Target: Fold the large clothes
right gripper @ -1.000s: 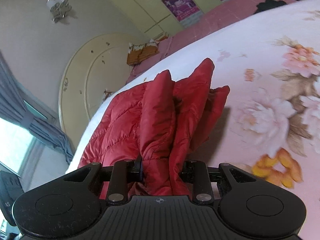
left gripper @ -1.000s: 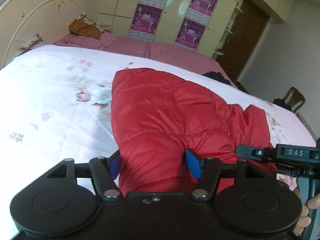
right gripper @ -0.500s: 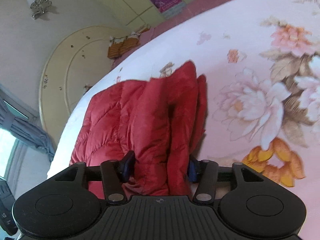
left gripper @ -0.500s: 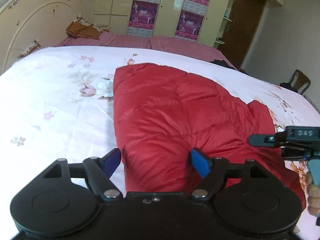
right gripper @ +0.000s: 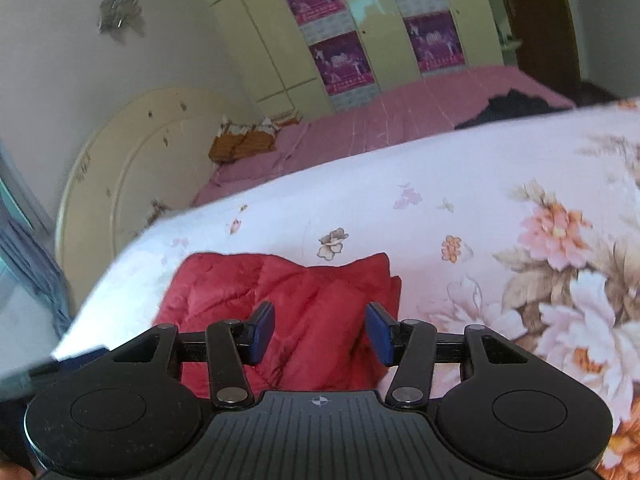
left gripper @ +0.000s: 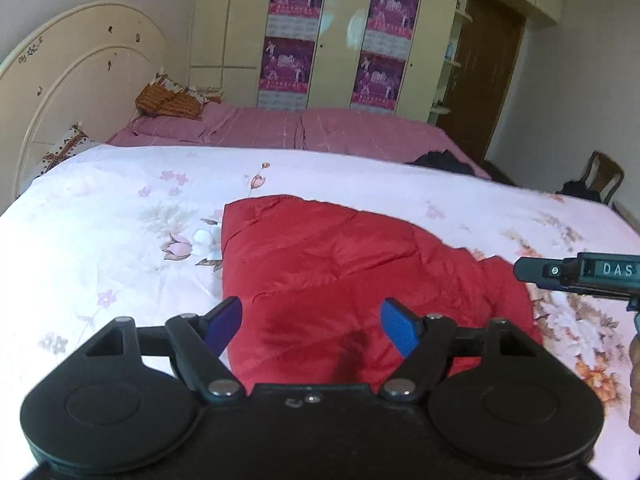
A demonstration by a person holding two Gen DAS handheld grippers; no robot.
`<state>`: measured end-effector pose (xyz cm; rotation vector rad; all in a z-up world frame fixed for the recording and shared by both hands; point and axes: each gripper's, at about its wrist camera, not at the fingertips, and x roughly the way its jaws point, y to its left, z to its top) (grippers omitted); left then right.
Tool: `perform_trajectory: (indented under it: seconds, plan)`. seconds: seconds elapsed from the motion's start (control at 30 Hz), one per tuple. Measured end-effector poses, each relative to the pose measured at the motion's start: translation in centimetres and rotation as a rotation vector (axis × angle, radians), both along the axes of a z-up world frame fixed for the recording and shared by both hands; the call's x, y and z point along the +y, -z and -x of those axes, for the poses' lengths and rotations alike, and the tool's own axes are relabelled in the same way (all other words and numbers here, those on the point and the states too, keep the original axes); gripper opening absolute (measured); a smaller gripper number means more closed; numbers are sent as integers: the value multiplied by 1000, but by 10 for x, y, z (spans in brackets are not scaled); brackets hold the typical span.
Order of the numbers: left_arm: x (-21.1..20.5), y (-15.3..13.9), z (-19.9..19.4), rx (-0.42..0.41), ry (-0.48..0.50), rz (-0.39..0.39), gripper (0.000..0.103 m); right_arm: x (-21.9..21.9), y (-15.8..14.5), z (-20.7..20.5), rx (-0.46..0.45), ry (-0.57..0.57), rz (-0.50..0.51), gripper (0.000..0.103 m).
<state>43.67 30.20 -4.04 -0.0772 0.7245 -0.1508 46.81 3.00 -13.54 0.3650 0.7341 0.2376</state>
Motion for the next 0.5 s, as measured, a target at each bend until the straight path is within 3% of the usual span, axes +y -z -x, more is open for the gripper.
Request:
perform_trajectory:
  seconds: [0.03,0.1,0.13,0.23,0.37,0.5]
  plan:
    - [-1,4,-5,16,-3,-5,72,7,1,-1,-1,-8,17,50]
    - [-1,18,-15,59,-7,-2,70,22,8,-5,5,-42,61,28]
    - [0,26,-18,76,-11,-1,70,30,13,-7,15,-57,97,26]
    - [-3,38,-17,72,-2,-27,71,44,38,-16,51,-60,182,26]
    - [-3,47,-20,90,4,-32,71,45,66,-23,109,-38,191,25]
    - [-3,48,-21,95,8,-40,71,54,74,-14,85,-26,242,25]
